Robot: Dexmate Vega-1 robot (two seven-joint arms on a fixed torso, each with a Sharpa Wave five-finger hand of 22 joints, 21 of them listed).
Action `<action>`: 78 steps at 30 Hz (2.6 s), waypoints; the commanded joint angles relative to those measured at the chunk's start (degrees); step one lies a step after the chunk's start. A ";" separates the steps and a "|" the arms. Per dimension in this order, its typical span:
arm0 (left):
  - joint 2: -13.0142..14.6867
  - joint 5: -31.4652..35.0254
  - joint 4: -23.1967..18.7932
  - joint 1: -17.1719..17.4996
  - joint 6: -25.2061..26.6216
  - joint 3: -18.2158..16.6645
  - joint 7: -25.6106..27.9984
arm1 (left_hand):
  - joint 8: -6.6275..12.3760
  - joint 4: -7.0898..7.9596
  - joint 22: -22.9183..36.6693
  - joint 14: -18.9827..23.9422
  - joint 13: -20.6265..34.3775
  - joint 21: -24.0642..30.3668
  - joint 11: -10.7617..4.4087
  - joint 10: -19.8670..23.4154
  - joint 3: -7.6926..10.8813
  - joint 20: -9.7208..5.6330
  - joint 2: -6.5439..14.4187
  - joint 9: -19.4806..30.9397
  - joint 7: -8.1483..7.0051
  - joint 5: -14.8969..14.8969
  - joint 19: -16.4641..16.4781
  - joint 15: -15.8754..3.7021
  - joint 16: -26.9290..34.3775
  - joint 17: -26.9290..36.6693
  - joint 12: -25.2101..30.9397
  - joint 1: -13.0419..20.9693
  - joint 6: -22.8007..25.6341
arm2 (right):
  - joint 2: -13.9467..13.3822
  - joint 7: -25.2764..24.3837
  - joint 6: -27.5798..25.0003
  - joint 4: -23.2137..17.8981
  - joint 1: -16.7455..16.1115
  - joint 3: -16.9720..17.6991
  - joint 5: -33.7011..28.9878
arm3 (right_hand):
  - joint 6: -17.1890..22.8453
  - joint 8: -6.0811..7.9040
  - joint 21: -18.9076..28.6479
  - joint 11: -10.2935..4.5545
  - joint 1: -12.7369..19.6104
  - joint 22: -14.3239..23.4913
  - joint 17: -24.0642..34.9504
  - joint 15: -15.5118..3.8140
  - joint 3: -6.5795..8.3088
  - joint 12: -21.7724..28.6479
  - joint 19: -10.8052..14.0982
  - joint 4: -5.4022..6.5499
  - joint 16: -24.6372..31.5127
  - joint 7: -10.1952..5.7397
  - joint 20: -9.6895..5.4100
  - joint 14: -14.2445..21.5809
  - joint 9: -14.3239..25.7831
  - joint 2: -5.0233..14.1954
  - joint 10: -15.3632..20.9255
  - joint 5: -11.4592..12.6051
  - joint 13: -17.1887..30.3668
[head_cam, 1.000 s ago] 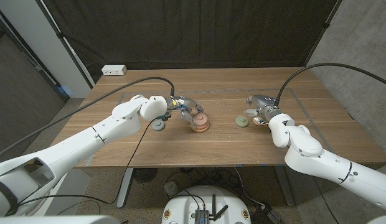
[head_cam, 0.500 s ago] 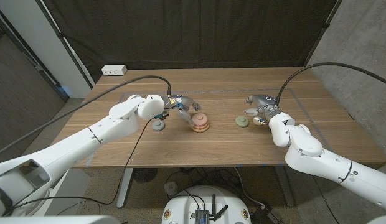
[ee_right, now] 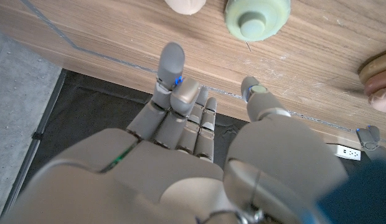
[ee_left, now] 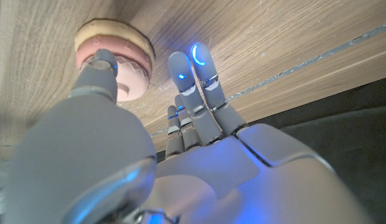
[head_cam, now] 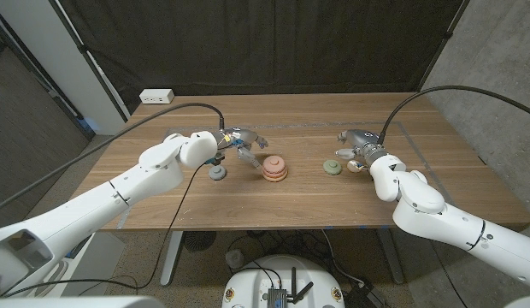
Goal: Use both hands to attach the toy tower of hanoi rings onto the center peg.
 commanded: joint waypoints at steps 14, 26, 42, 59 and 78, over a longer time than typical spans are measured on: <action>5.30 -7.20 -5.94 10.71 7.21 -7.25 11.06 | 1.13 -0.47 0.17 0.09 -0.26 0.67 -0.94 3.33 0.58 -8.17 1.56 -0.26 -0.46 0.61 0.49 -4.30 1.02 0.17 1.40 1.31 3.34 | 0.19 0.57 3.24 1.61 1.25 0.34 1.39 | 0.94 0.13 0.08 -0.13 -0.45 0.07 0.11 -3.00 0.39 -0.04 -0.22 0.00 0.38 -0.40 -4.34 0.24 0.42 -0.02 0.13 0.15 0.16; 6.22 -7.78 -8.06 13.28 11.54 -8.24 15.52 | 1.41 -0.50 0.21 0.47 -0.40 0.98 -1.29 4.65 0.85 -8.14 2.18 -0.32 -0.64 0.82 0.80 -4.31 1.44 0.09 1.72 1.88 4.57 | -0.06 0.61 3.93 1.78 1.40 0.91 1.20 | 1.24 0.44 0.19 -0.11 -0.50 0.17 0.01 -2.99 0.46 -0.01 -0.10 0.00 0.34 -0.37 -4.34 0.13 0.80 0.00 0.13 0.17 0.28; 6.65 -9.02 -9.29 16.16 14.56 -9.34 21.35 | 1.32 -0.53 0.21 0.56 -0.56 1.28 -1.15 5.93 1.15 -8.10 2.87 -0.38 -0.26 1.07 0.91 -4.31 1.77 -0.12 1.96 2.46 5.34 | -0.73 1.18 4.09 1.36 0.90 1.42 0.91 | 0.66 0.27 0.23 -0.09 -0.47 0.21 0.03 -3.01 0.52 -0.04 -0.02 -0.07 0.40 -0.18 -4.34 0.21 1.03 -0.04 0.09 0.15 0.26; 9.19 -8.97 -11.21 18.45 17.30 -10.43 24.06 | 1.20 -0.36 0.12 0.71 -0.52 1.29 -1.36 6.23 1.14 -8.01 3.11 -0.40 -0.28 1.15 0.86 -4.31 2.21 -0.04 1.95 2.28 5.80 | -1.39 0.09 6.23 1.52 -0.55 2.60 2.20 | -0.09 -0.09 0.23 0.27 -0.54 0.22 0.10 -3.00 0.55 -0.45 0.03 -0.06 0.60 0.02 -4.34 0.48 1.04 -0.10 -0.93 0.13 0.07; 10.90 -13.04 -13.29 23.31 19.67 -13.45 28.22 | 1.01 -0.31 -0.08 0.07 -0.58 1.00 -1.58 6.65 1.05 -7.99 3.05 -0.44 -0.66 1.21 0.71 -4.31 2.14 -0.39 1.85 1.86 6.17 | -0.60 0.31 7.19 2.04 -0.30 2.07 1.76 | -0.26 -0.22 0.25 0.46 -0.54 0.27 0.16 -2.99 0.63 -0.70 0.09 -0.09 0.79 0.24 -4.34 0.67 0.99 -0.17 -1.75 0.14 -0.19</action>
